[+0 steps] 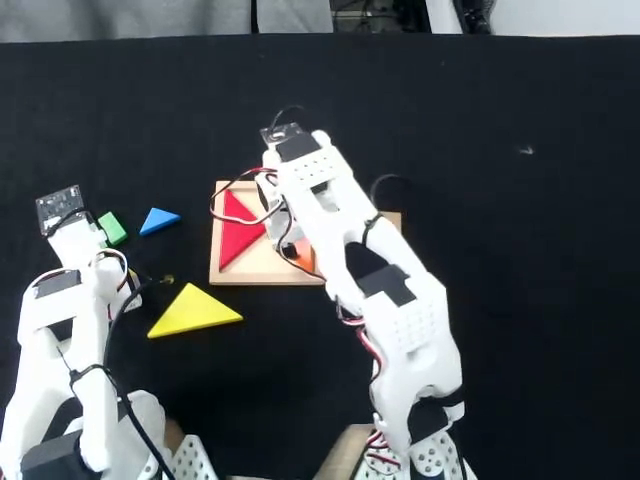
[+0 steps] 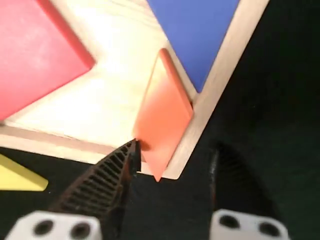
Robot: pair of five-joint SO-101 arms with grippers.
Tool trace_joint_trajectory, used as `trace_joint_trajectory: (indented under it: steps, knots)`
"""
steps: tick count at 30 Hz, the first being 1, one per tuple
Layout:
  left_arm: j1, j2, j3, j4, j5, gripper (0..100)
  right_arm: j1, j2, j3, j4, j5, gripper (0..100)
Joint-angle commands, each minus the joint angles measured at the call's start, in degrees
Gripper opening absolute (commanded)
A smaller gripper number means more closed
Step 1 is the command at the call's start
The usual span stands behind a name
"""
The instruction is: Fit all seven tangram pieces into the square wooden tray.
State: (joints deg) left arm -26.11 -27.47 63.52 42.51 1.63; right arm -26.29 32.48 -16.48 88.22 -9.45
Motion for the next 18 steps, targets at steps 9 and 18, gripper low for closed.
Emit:
trace_joint_trajectory:
  steps: [9,18]
  knots:
    - [-0.22,-1.32,-0.4,-0.88,0.35,12,0.97,-9.1,1.27,-3.69,11.25,1.2]
    - [-0.04,-1.32,-0.4,-0.88,0.35,12,2.64,-0.66,2.33,-5.71,11.25,1.1]
